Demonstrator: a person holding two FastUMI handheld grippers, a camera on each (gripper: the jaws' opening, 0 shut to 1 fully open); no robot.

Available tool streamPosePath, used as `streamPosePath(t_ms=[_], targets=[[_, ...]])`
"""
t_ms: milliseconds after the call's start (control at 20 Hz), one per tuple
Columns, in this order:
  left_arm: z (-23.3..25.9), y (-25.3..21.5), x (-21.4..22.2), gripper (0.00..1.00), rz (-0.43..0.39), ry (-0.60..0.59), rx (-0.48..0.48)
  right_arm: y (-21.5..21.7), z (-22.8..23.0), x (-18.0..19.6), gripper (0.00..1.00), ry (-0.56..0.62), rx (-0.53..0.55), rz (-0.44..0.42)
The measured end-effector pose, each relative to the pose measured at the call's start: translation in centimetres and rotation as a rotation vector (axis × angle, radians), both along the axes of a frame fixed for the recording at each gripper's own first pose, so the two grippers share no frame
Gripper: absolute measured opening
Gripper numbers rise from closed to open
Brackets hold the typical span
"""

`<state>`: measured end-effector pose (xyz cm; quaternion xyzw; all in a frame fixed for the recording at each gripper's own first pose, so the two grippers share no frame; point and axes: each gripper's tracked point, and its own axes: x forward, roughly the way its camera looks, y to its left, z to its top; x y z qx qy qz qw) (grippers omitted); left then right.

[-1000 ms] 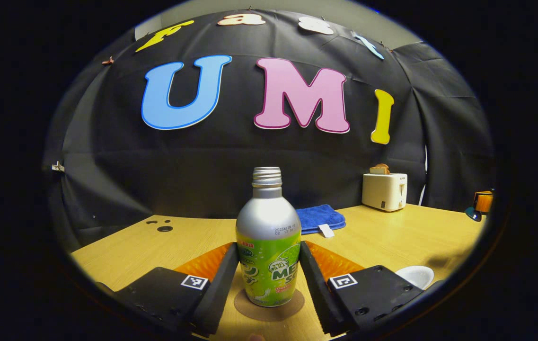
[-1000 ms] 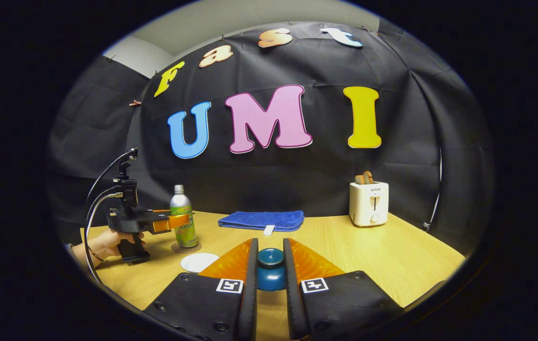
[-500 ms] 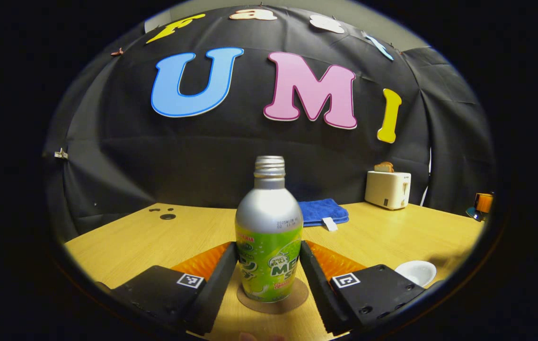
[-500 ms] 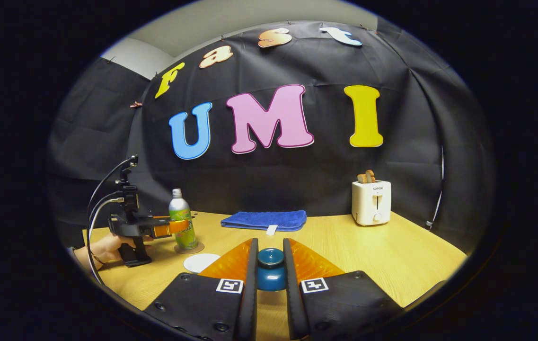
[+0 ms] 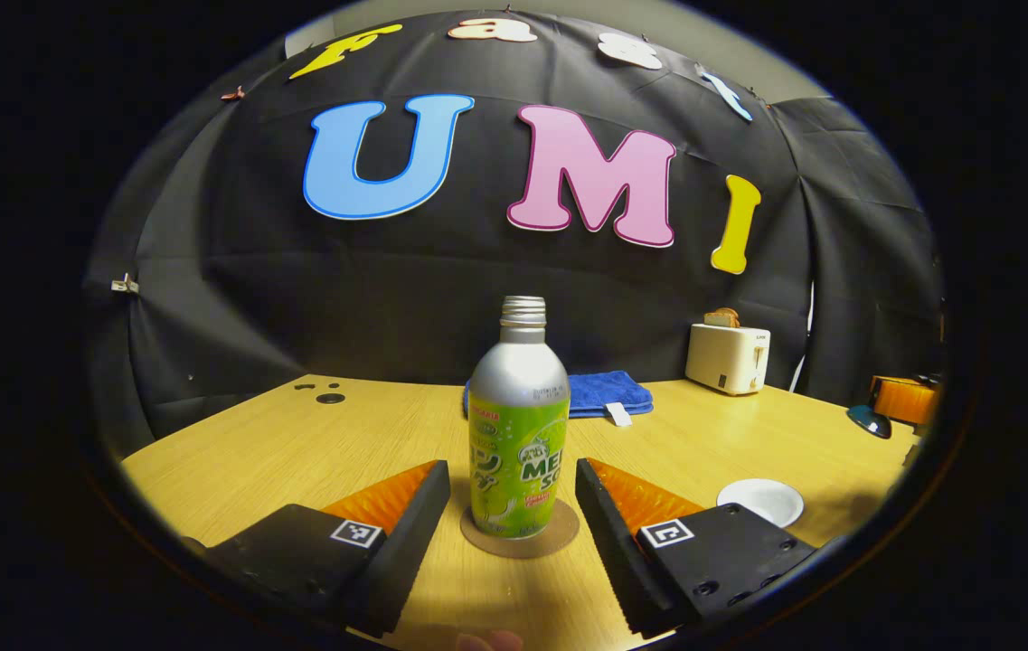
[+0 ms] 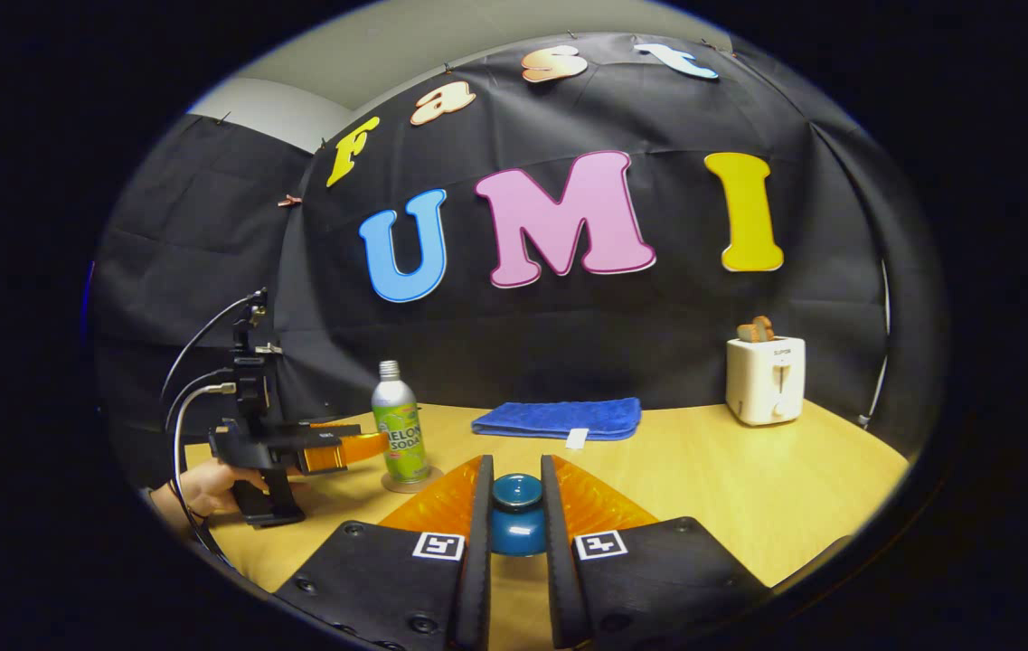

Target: Open the teacup lid with one hand, grasp the water bottle and pour water into the teacup with the other hand; after pouring, place the water bottle on the coaster and then close the teacup lid.

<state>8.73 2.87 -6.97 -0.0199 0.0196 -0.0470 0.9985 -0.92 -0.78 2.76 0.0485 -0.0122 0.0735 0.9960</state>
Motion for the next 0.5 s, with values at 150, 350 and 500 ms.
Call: streamPosePath(t_ms=[150, 350, 500], targets=[[0.3, 0.5, -2.4, 0.89, 0.017, -0.03, 0.008, 2.3, -1.1, 1.7, 0.3, 0.034, -0.014, 0.028], [0.9, 0.7, -4.4, 0.88, 0.023, -0.061, 0.0, 4.5, -3.3, 3.8, 0.3, 0.09, -0.041, 0.045], [1.5, 1.1, -5.0, 0.89, 0.03, -0.071, -0.006, 5.4, -4.7, 4.9, 0.3, 0.127, -0.059, 0.05]])
